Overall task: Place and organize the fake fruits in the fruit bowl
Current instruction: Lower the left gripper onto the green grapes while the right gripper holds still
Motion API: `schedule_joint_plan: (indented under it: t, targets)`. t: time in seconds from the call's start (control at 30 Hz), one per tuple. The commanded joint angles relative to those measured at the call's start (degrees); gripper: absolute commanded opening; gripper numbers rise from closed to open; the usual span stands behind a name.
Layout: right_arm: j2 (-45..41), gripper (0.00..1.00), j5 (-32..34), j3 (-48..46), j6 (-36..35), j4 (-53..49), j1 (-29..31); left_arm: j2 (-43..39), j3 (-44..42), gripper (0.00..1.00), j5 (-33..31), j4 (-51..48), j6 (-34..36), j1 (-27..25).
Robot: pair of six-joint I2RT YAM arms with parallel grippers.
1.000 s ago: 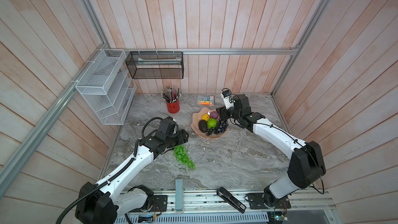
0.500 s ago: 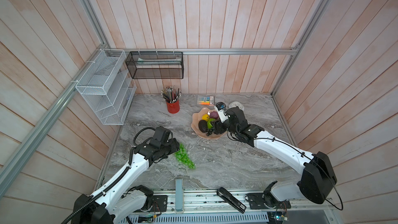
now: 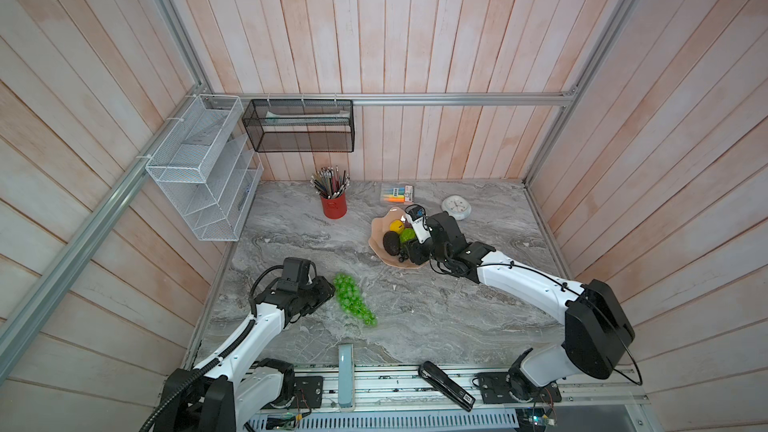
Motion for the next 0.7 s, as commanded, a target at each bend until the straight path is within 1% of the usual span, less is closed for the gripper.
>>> schedule_joint_plan:
  t: [0.0, 0.13, 0.23, 0.3, 0.4, 0.67]
  targets:
    - [0.6, 0.56, -0.5, -1.1, 0.9, 0.7, 0.5, 0.3, -1.2, 0.51, 3.6, 6.4, -0.5, 0.3]
    - [1.4, 0.55, -0.6, -1.0, 0.9, 0.7, 0.5, 0.8, -1.3, 0.50, 3.4, 7.0, -0.6, 0.3]
    - [2.0, 0.53, -0.6, -0.7, 0.8, 0.6, 0.6, 1.2, -1.4, 0.45, 2.5, 7.1, -0.6, 0.5]
    - [2.3, 0.53, -0.7, -0.5, 0.8, 0.4, 0.7, 1.5, -1.6, 0.39, 2.4, 7.0, -0.5, 0.7]
    - [2.6, 0.53, -0.7, -0.5, 0.5, 0.3, 0.8, 1.6, -2.0, 0.34, 2.8, 7.0, -0.5, 0.7]
    - [3.3, 0.51, -0.9, -0.7, 0.5, 0.4, 0.8, 0.8, -5.2, 0.34, 3.3, 9.0, -1.3, 0.7]
